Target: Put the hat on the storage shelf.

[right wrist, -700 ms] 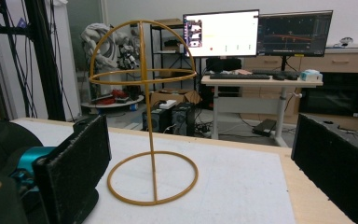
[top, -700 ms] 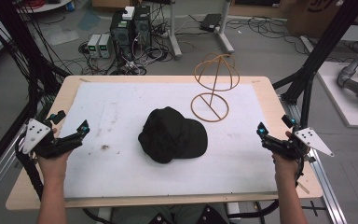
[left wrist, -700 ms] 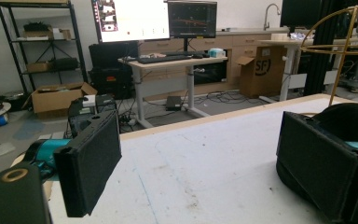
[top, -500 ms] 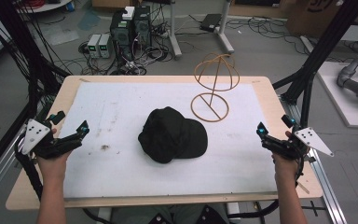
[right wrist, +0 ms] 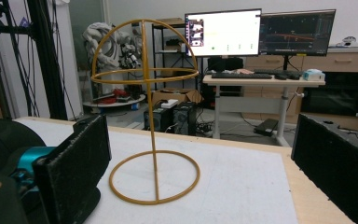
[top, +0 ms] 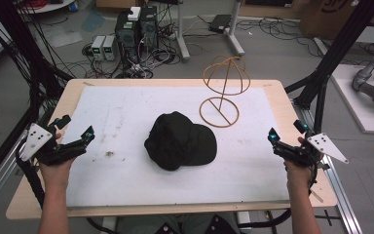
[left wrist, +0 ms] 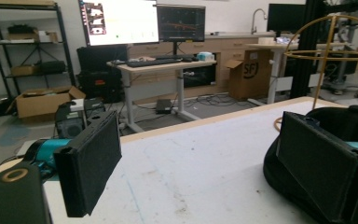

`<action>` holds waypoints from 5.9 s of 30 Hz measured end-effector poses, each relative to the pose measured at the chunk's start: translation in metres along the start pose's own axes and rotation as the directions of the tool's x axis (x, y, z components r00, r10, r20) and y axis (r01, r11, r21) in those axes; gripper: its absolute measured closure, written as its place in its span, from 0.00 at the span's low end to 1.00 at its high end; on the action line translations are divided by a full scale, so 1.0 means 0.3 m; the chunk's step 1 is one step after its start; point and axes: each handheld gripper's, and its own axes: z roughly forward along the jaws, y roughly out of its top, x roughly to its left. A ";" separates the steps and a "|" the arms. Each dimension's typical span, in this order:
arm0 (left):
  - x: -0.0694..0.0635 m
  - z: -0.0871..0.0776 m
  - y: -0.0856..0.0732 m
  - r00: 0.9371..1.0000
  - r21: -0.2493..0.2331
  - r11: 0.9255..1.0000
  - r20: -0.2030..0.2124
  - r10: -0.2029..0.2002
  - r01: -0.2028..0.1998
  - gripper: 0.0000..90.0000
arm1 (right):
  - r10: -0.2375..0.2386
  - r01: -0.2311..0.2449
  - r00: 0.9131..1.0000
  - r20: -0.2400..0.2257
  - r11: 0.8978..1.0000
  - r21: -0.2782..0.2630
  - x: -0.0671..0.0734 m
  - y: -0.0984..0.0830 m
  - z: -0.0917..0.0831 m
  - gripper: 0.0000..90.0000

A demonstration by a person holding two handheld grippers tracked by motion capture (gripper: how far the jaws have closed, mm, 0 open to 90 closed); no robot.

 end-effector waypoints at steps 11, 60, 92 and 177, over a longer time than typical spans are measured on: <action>-0.036 0.049 0.013 0.985 0.023 1.000 0.175 0.003 -0.007 0.16 | -0.006 0.006 1.000 -0.010 1.000 0.002 0.000 -0.002 -0.003 0.05; -0.274 0.374 -0.053 0.857 0.205 0.967 0.514 0.025 -0.151 0.22 | -0.008 0.009 0.999 -0.042 1.000 0.019 0.012 -0.009 0.002 0.05; -0.320 0.463 -0.119 0.832 0.286 0.941 0.555 -0.010 -0.179 0.49 | -0.010 0.011 0.999 -0.041 1.000 0.026 0.014 -0.011 0.002 0.05; -0.449 0.421 0.228 0.770 0.018 0.997 0.634 -0.071 0.077 0.98 | 0.009 -0.008 1.000 -0.028 1.000 0.022 0.002 -0.010 -0.002 0.05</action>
